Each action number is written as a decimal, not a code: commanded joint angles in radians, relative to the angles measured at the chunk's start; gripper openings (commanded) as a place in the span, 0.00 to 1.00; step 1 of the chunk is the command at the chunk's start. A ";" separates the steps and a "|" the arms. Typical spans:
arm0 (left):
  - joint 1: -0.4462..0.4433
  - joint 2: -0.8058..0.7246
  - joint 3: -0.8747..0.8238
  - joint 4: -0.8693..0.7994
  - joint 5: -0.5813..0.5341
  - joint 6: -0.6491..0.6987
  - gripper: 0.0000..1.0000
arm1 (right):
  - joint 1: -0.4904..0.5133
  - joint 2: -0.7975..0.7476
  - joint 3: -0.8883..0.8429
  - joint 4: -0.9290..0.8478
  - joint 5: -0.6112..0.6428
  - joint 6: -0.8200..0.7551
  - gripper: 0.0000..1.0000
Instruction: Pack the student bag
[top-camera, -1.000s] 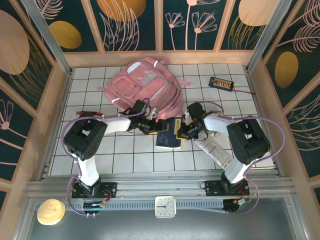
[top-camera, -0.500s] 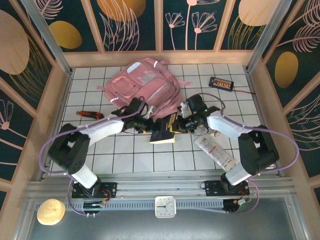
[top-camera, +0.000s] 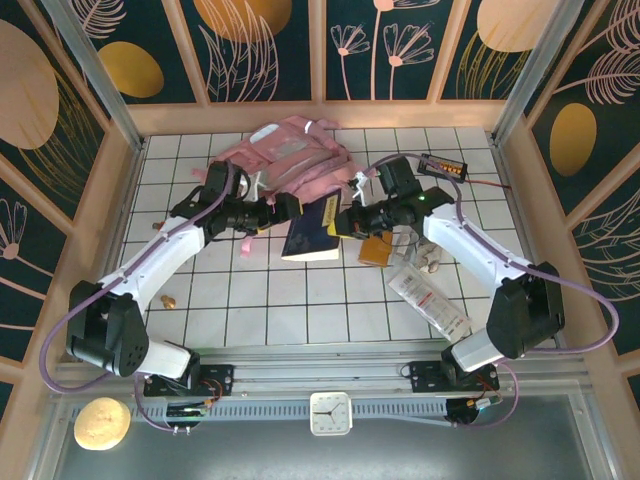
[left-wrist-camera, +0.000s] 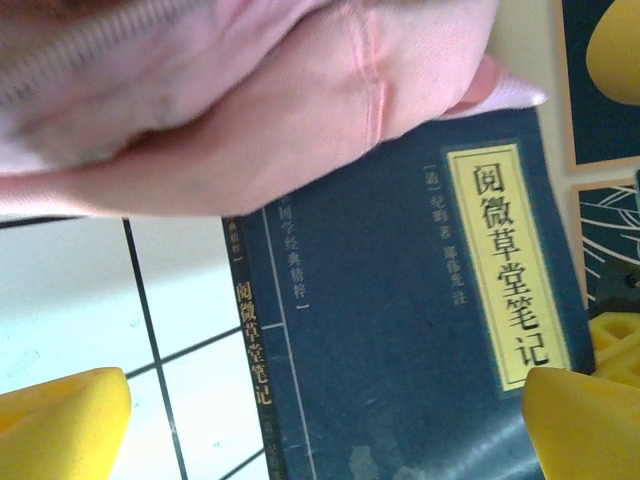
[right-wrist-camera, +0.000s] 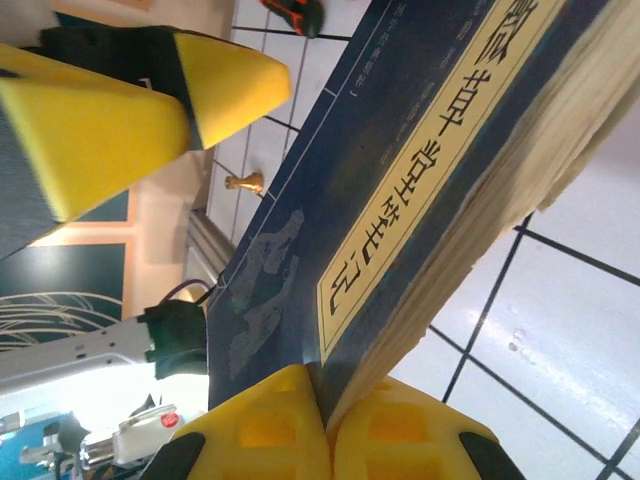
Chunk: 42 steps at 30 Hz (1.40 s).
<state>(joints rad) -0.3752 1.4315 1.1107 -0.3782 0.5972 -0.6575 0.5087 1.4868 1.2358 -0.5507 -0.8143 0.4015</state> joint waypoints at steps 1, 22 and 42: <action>0.005 0.010 0.072 -0.068 0.051 -0.036 0.99 | -0.004 -0.078 0.092 0.002 -0.111 -0.013 0.00; 0.005 0.085 0.148 0.264 0.234 -0.200 0.99 | -0.201 -0.145 0.022 0.260 -0.151 0.146 0.00; 0.002 0.093 0.110 0.386 0.304 -0.241 0.00 | -0.166 0.016 0.076 0.226 -0.152 0.081 0.57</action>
<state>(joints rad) -0.3737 1.5211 1.1973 -0.0257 0.8555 -0.9035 0.3790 1.5284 1.3083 -0.3466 -0.9485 0.5190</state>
